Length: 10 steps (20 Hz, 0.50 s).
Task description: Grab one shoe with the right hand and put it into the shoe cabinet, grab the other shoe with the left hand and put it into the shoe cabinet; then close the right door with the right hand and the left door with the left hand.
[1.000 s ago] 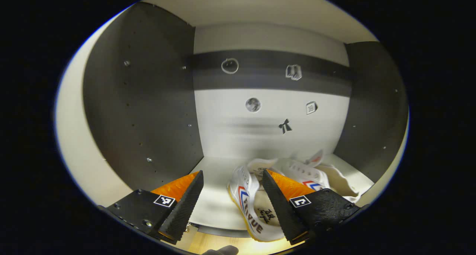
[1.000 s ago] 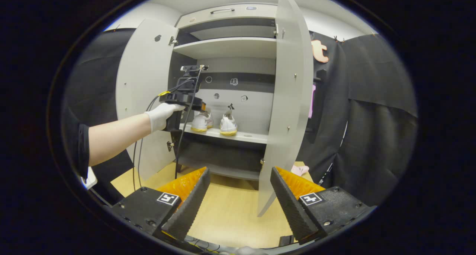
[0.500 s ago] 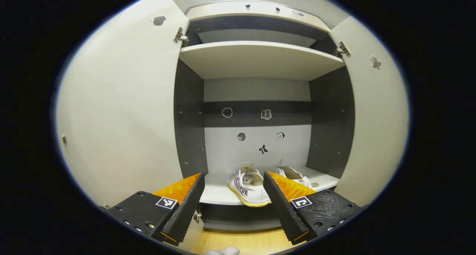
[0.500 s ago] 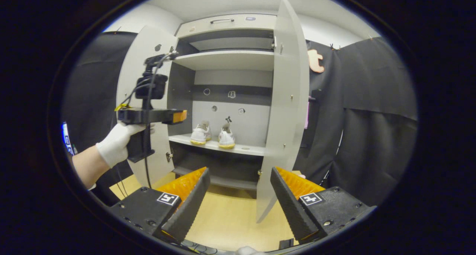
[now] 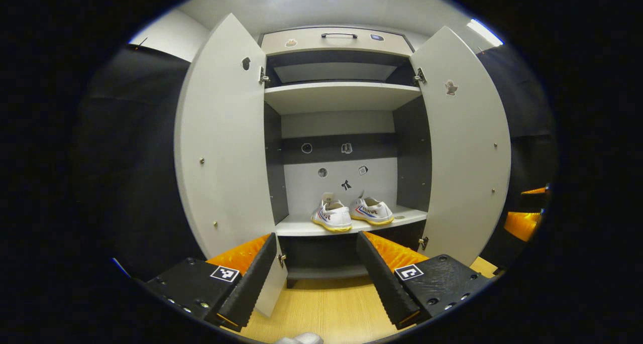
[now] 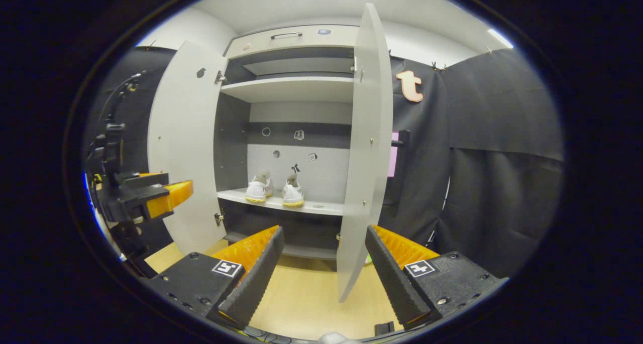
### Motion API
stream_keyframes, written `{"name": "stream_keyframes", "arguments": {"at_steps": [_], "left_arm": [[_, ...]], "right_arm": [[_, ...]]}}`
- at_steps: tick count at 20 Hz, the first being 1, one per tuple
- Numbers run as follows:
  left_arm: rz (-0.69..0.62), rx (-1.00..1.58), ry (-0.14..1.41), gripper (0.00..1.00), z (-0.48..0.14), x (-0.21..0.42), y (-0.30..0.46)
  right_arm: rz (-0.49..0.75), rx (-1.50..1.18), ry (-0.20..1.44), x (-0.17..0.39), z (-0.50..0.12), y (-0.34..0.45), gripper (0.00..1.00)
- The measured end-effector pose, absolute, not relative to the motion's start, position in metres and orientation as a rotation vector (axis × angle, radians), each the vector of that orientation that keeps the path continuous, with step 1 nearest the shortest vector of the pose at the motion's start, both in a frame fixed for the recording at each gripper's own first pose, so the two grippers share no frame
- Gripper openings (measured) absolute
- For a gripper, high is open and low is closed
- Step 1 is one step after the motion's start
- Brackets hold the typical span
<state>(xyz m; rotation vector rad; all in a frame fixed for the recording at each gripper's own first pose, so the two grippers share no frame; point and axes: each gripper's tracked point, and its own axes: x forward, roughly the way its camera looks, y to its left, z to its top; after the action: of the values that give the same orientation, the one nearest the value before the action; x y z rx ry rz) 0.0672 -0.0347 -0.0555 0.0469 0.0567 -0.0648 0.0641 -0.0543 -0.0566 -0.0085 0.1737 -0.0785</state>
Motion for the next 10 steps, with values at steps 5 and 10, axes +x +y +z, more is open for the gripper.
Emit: {"name": "stream_keyframes", "arguments": {"at_steps": [5, 10], "left_arm": [[-0.032, 0.038, 0.097, 0.96, -0.083, 0.017, -0.018], [-0.013, 0.008, 0.13, 0.96, -0.093, 0.007, -0.008]], "right_arm": [[-0.104, 0.014, 0.192, 0.056, -0.066, -0.057, 1.0], [-0.11, 0.023, 0.199, 0.054, -0.066, -0.058, 1.0]]}}
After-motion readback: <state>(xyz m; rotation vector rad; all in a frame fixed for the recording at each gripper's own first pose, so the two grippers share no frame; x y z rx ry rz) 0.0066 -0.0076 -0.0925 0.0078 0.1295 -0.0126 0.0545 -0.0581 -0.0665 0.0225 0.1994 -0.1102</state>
